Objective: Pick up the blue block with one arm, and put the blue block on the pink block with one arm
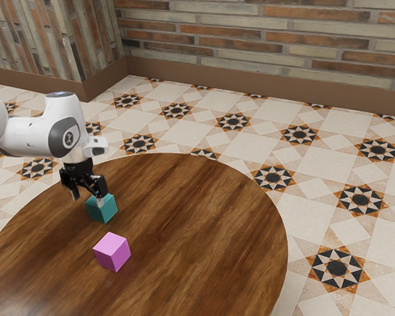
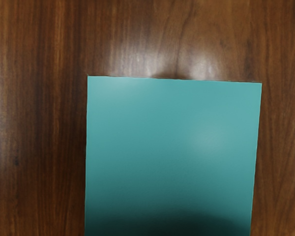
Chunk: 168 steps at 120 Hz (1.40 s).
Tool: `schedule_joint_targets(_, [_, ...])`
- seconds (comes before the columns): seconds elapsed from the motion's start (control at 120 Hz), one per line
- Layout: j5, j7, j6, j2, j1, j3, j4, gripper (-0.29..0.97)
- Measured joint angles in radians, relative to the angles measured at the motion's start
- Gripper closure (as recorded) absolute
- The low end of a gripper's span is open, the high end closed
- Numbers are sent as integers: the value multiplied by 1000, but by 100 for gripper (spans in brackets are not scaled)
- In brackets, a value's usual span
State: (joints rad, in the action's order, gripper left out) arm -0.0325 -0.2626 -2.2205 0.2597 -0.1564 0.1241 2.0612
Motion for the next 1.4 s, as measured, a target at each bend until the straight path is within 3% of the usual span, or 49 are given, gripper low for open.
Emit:
schedule_joint_targets(0.283, [-2, -35, -66, 30, -1, 0, -14, 0])
schedule_joint_targets(0.8, [-131, -71, -121, 65, -2, -5, -18, 3])
schedule_joint_targets(1.083, [-128, -80, -130, 106, -1, -6, -35, 5])
schedule_joint_targets(1.4, [-108, -87, -132, 126, 0, -9, -43, 17])
